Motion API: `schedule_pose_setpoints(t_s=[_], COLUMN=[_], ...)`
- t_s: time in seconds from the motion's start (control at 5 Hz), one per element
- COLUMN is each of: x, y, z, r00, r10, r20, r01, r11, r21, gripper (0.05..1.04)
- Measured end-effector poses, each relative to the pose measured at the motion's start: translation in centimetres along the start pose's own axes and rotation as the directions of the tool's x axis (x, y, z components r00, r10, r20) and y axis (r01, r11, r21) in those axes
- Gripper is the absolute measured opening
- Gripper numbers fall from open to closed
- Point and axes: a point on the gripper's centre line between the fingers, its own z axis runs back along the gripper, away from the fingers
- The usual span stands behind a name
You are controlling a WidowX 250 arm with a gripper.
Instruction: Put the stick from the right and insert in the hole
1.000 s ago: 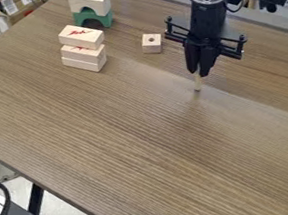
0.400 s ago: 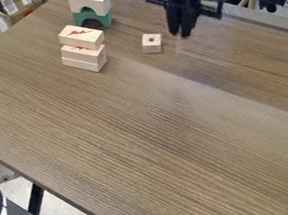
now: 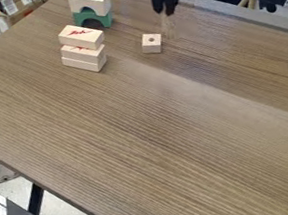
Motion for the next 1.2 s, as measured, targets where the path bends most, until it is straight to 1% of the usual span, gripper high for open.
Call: schedule_pose_setpoints(t_s=[0.2,0.4,0.6,1.0,1.2], x=[0.2,0.0,0.1,0.1,0.3], y=[1.2,1.8,2.1,2.2,2.3], z=[-0.6,-1.7,-2.2,-2.8,-2.8], r00=[1.0,0.999,0.998,0.998,0.998], r10=[0.029,0.039,0.046,0.051,0.06], r20=[-0.011,-0.034,-0.044,-0.046,-0.033], r01=[-0.029,-0.04,-0.046,-0.051,-0.06], r11=[1.0,0.999,0.999,0.999,0.998], r21=[-0.001,-0.004,-0.008,-0.008,-0.001], gripper=[0.108,0.108,0.108,0.108,0.108])
